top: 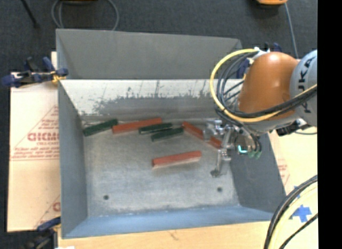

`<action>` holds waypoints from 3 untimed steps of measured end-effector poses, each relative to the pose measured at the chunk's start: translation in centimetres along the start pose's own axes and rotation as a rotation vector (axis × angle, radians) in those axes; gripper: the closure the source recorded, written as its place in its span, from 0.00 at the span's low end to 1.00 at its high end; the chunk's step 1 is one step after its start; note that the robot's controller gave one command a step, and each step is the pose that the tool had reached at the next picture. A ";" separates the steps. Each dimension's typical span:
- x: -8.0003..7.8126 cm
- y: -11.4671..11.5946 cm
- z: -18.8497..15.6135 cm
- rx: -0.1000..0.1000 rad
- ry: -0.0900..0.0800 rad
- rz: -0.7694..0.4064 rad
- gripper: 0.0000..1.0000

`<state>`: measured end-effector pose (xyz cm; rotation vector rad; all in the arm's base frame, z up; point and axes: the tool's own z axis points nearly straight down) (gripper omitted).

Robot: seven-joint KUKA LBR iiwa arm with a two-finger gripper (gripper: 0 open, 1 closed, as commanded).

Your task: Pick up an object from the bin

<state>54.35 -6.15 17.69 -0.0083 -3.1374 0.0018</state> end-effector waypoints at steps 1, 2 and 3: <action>-0.8 1.2 10.9 0.000 -0.006 -0.163 0.00; -0.9 1.2 10.5 0.002 -0.010 -0.165 1.00; -4.7 -0.5 -3.3 0.004 -0.018 -0.231 1.00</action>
Offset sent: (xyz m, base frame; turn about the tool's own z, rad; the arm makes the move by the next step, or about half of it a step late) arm 0.0070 0.0129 -0.1069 -0.1646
